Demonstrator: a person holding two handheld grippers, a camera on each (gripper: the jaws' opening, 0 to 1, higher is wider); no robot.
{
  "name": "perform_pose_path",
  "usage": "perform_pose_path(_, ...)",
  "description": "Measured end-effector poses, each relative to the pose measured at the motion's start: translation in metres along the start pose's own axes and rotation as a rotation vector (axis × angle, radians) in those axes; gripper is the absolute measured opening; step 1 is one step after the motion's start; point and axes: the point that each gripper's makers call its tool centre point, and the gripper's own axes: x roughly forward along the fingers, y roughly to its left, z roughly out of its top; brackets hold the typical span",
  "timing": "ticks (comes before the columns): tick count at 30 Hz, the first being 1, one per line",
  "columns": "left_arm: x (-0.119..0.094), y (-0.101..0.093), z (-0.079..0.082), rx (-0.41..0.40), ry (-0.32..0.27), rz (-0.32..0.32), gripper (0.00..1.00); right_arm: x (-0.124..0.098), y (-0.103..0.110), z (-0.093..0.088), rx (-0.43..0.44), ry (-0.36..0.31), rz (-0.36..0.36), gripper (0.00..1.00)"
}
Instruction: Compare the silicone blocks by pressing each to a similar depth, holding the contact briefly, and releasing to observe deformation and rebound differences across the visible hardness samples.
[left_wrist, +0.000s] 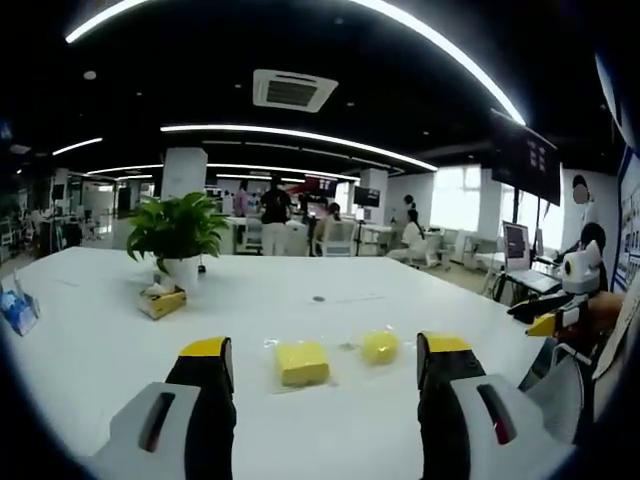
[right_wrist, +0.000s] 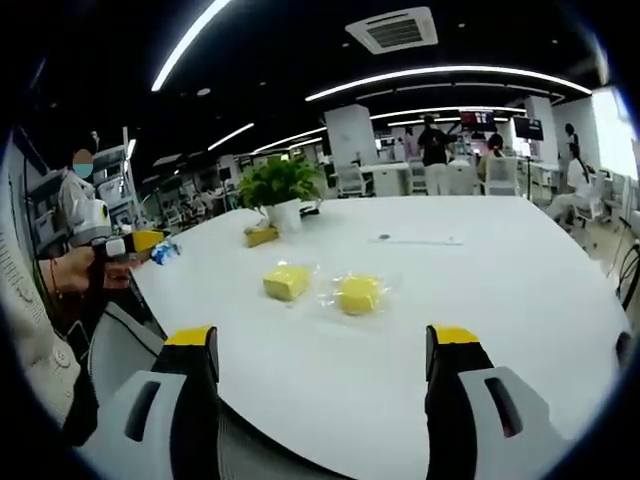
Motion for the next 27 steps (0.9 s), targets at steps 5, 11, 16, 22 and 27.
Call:
perform_pose_path(5,0.001,0.000,0.001,-0.009,0.002,0.003,0.69,-0.001,0.001,-0.001,0.001,-0.006,-0.005,0.78)
perform_pose_path(11,-0.002,0.003,0.008,0.060,-0.021,0.033,0.62,-0.001,0.000,-0.001,0.001,-0.007,-0.012,0.77)
perform_pose_path(16,-0.003,0.005,0.011,0.058,-0.033,0.037,0.65,-0.001,-0.001,-0.002,0.000,0.000,-0.016,0.78)
perform_pose_path(22,-0.005,0.007,0.011,0.068,-0.022,0.052,0.64,0.003,0.000,-0.004,0.010,0.015,-0.009,0.77)
perform_pose_path(27,-0.007,0.008,0.010,0.052,-0.027,0.052,0.63,0.004,0.002,-0.004,0.006,0.018,-0.004,0.78)
